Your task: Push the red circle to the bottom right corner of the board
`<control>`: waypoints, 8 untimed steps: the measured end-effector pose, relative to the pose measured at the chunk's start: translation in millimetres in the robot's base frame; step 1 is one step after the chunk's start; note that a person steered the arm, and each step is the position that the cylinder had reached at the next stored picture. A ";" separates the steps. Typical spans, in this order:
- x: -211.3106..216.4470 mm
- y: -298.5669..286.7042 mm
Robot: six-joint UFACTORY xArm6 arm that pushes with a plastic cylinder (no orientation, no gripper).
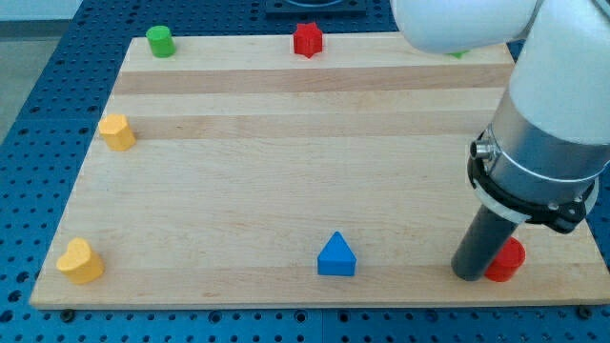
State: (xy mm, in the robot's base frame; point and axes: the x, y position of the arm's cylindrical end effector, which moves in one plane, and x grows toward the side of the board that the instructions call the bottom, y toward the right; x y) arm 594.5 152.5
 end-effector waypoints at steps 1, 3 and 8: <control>0.0 9.6; -4.1 32.3; -4.9 55.6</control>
